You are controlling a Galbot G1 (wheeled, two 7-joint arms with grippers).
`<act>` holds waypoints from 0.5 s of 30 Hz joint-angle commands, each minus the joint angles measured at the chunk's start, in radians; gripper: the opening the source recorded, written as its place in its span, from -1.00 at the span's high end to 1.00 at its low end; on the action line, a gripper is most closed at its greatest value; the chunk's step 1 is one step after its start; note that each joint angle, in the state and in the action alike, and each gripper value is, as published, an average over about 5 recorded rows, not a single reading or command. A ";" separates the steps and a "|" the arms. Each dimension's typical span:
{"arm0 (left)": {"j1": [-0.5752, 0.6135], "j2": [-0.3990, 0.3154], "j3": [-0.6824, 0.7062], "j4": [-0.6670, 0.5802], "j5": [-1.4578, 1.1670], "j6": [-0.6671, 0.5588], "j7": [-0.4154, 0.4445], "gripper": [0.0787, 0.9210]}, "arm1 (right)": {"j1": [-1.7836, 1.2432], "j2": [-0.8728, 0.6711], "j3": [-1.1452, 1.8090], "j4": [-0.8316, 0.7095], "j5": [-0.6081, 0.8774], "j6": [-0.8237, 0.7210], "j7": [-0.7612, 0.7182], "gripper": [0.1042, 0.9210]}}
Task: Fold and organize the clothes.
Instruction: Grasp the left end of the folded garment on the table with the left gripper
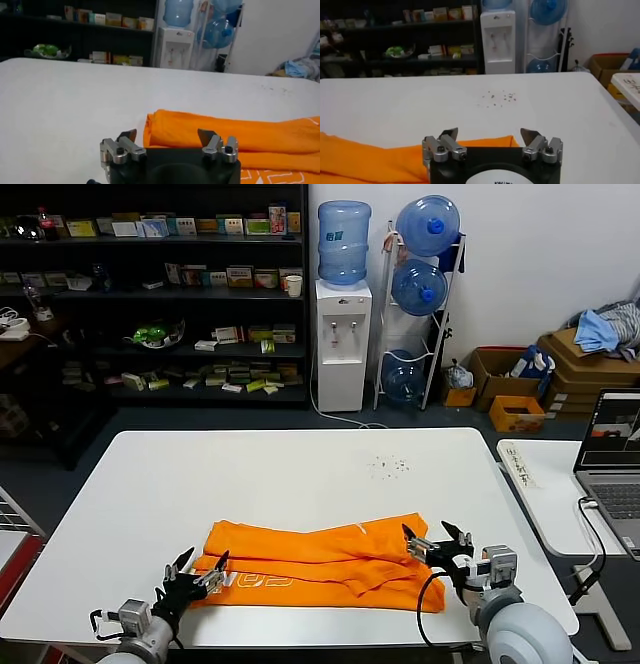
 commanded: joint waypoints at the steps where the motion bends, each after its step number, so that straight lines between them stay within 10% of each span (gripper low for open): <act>1: -0.066 -0.040 0.003 0.085 -0.019 0.007 -0.002 -0.77 | -0.015 0.003 0.022 0.004 -0.008 0.003 -0.004 -0.76; 15: -0.044 -0.036 0.023 0.073 -0.019 0.012 -0.014 -0.39 | -0.014 0.005 0.021 0.001 0.004 0.003 -0.001 -0.76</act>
